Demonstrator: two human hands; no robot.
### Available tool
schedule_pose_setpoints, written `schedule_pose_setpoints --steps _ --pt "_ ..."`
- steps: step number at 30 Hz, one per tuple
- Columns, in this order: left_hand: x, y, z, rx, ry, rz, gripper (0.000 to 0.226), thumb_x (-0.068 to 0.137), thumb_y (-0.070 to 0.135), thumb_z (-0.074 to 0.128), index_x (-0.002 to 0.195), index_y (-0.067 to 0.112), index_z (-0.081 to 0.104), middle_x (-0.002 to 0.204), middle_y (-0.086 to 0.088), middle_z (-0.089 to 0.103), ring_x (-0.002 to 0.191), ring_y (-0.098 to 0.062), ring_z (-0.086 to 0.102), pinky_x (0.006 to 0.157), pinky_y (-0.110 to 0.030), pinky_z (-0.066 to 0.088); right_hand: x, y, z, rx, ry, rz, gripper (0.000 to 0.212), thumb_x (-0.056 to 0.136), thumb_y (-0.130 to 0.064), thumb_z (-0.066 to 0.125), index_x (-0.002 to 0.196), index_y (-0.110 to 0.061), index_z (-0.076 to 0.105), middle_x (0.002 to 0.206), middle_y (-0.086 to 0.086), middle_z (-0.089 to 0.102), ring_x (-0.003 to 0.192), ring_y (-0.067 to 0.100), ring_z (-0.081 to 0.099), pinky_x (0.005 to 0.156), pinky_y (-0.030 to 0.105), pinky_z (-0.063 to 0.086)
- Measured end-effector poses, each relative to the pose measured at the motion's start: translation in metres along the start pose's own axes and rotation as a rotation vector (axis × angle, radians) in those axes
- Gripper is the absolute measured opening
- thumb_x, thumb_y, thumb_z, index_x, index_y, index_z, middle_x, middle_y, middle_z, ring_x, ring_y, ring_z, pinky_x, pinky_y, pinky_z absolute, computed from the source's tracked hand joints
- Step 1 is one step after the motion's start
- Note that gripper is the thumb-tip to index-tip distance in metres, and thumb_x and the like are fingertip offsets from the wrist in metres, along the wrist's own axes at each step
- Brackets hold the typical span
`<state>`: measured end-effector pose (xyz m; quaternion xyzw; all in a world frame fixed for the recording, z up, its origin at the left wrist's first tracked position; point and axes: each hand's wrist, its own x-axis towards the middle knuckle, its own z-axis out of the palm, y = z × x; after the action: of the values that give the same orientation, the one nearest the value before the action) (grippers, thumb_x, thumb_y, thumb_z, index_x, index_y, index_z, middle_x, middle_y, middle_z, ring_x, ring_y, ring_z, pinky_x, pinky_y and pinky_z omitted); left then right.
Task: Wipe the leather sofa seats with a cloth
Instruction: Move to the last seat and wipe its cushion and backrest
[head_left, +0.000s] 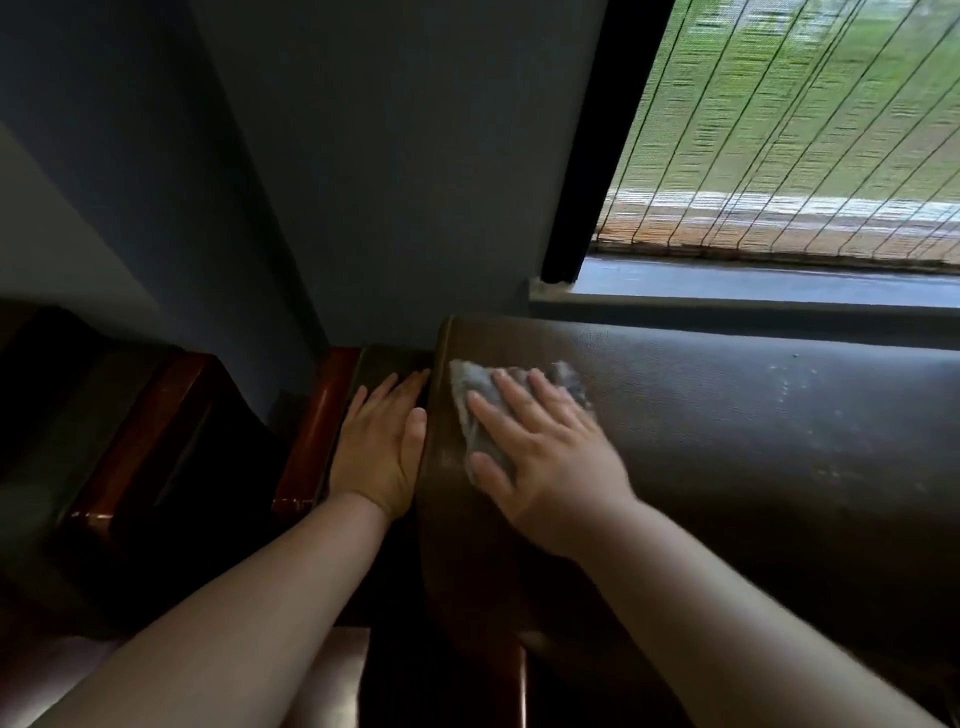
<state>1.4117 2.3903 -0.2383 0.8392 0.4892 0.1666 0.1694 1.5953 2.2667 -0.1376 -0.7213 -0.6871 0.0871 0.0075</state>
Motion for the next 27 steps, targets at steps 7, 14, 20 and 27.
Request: schedule_pose_setpoints --steps 7,14,20,27 --pt "0.009 -0.017 0.02 0.111 0.004 0.028 0.06 0.108 0.033 0.051 0.164 0.031 0.028 0.163 0.002 0.043 0.152 -0.022 0.033 0.129 -0.042 0.015 -0.013 0.083 -0.007 0.004 0.067 0.485 0.071 0.1 -0.071 0.016 0.164 -0.043 0.005 0.174 -0.005 -0.004 0.16 0.023 -0.007 0.13 0.043 0.0" --pt "0.01 -0.021 0.018 0.095 -0.024 -0.019 0.057 0.111 0.043 0.041 0.165 0.034 0.024 0.166 0.005 0.038 0.155 -0.017 0.028 0.13 -0.043 0.015 -0.022 0.02 0.008 0.029 0.048 0.076 0.064 0.103 -0.068 0.015 0.162 -0.048 0.001 0.172 -0.013 -0.01 0.158 0.017 -0.019 0.126 0.038 -0.013" --pt "-0.008 0.025 -0.042 -0.084 -0.202 -0.148 0.056 0.108 0.058 0.021 0.161 0.057 0.005 0.174 0.0 0.022 0.159 -0.028 0.023 0.129 -0.047 0.013 -0.036 0.081 0.002 -0.013 0.048 0.319 0.067 0.102 -0.069 0.01 0.163 -0.045 -0.004 0.172 -0.01 -0.014 0.158 0.017 -0.017 0.13 0.045 -0.003" --pt "0.02 0.194 -0.02 0.035 -0.067 -0.027 0.059 0.108 0.049 0.026 0.163 0.031 0.034 0.174 -0.002 0.021 0.161 -0.024 0.014 0.131 -0.053 0.009 -0.047 0.088 -0.004 0.018 0.011 0.159 0.064 0.105 -0.064 0.011 0.162 -0.043 -0.009 0.172 -0.007 -0.015 0.157 0.018 -0.021 0.127 0.041 -0.011"
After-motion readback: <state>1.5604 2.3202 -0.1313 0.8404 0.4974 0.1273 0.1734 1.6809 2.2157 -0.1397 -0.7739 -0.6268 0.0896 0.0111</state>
